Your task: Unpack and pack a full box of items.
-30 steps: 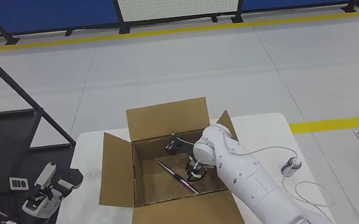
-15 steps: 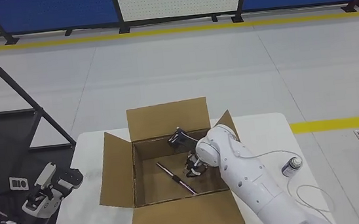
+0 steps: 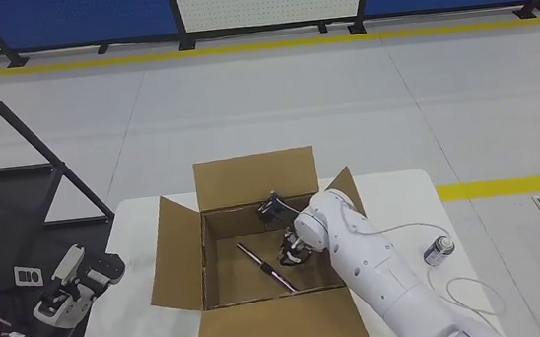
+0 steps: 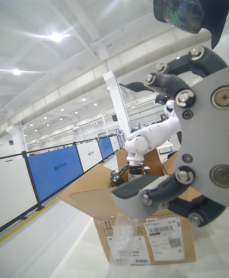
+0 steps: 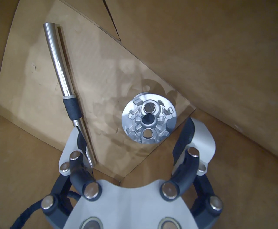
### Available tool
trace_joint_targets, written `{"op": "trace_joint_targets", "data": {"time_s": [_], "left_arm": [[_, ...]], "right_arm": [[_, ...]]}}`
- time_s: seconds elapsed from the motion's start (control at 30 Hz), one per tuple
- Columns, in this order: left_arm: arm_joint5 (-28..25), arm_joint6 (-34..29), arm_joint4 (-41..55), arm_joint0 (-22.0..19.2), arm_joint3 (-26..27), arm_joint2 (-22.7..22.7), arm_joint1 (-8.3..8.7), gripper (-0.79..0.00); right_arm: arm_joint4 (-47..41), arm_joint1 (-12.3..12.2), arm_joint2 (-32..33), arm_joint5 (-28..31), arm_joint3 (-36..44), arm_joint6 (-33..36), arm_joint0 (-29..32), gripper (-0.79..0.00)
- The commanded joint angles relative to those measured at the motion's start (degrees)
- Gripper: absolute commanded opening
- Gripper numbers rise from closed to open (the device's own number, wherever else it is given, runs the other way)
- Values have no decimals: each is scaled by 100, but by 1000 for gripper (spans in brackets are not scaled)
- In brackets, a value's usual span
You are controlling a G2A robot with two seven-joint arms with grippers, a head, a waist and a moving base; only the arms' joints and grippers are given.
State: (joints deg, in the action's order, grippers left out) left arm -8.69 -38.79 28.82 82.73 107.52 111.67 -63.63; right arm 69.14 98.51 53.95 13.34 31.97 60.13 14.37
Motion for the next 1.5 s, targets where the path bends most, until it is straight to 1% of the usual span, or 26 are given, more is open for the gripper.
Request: {"op": "trace_joint_targets", "data": {"time_s": [0.0, 0.03, 0.07, 0.17, 0.2, 0.23, 0.37, 0.5, 0.57, 0.6, 0.63, 0.67, 0.93, 1.03, 1.13, 1.23, 1.3, 1.4, 1.43, 1.47], "left_arm": [[0, 0, 0, 0, 0, 0, 0, 0], [0, 0, 0, 0, 0, 0, 0, 0], [0, 0, 0, 0, 0, 0, 0, 0], [0, 0, 0, 0, 0, 0, 0, 0], [0, 0, 0, 0, 0, 0, 0, 0], [0, 0, 0, 0, 0, 0, 0, 0], [0, 0, 0, 0, 0, 0, 0, 0], [0, 0, 0, 0, 0, 0, 0, 0], [0, 0, 0, 0, 0, 0, 0, 0], [0, 0, 0, 0, 0, 0, 0, 0], [0, 0, 0, 0, 0, 0, 0, 0], [0, 0, 0, 0, 0, 0, 0, 0], [0, 0, 0, 0, 0, 0, 0, 0], [0, 0, 0, 0, 0, 0, 0, 0], [0, 0, 0, 0, 0, 0, 0, 0], [0, 0, 0, 0, 0, 0, 0, 0], [0, 0, 0, 0, 0, 0, 0, 0], [0, 0, 0, 0, 0, 0, 0, 0], [0, 0, 0, 0, 0, 0, 0, 0], [0, 0, 0, 0, 0, 0, 0, 0]], "right_arm": [[11, 30, -43, -75, -92, -45, -38, -132], [2, 53, -67, -118, -155, -94, -65, -151], [-10, 68, -78, -158, -211, -130, -87, -212], [-50, 112, -106, -228, -366, -252, -151, -311], [-65, 124, -111, -239, -418, -292, -174, -363], [-71, 135, -117, -264, -475, -329, -197, -397], [-114, 176, -138, -298, -652, -415, -275, -456], [-139, 217, -170, -291, -777, -467, -336, -557], [-142, 232, -183, -289, -818, -495, -358, -656], [-140, 238, -190, -286, -826, -516, -366, -680], [-134, 241, -195, -282, -828, -535, -374, -723], [-138, 243, -194, -272, -828, -552, -379, -785], [-121, 171, -115, -202, -628, -586, -336, -785], [-73, 106, -67, -119, -376, -509, -256, -785], [16, 9, 9, -28, 61, -357, -95, -785], [187, -129, 133, 13, 751, -141, 196, -785], [330, -241, 263, 9, 1362, 62, 479, -785], [573, -430, 531, 60, 2530, 409, 1071, -785], [679, -512, 670, 99, 3106, 568, 1378, -785], [727, -551, 740, 127, 3404, 639, 1535, -785]]}}
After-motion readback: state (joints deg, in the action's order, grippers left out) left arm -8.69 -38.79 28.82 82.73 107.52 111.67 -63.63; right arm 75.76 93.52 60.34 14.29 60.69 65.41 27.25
